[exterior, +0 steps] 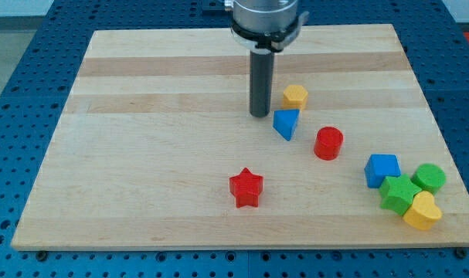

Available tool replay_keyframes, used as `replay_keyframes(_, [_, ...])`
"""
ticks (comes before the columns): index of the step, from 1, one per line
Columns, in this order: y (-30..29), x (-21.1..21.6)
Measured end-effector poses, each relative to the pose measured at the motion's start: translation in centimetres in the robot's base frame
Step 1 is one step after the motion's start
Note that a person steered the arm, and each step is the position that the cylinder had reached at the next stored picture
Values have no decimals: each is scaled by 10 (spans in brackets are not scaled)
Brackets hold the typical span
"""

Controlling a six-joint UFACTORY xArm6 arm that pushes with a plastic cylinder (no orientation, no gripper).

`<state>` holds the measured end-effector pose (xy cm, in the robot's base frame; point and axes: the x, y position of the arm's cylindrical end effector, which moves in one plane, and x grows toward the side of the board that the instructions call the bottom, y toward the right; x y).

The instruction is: Move the blue triangle left to the red circle

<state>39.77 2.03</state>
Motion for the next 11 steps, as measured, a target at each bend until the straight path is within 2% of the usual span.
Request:
replay_keyframes(1, [23, -80])
replay_keyframes(2, [105, -84])
replay_keyframes(3, [114, -57])
replay_keyframes(4, [113, -50])
replay_keyframes(6, [100, -59])
replay_keyframes(8, [97, -19])
replay_keyframes(11, [32, 19])
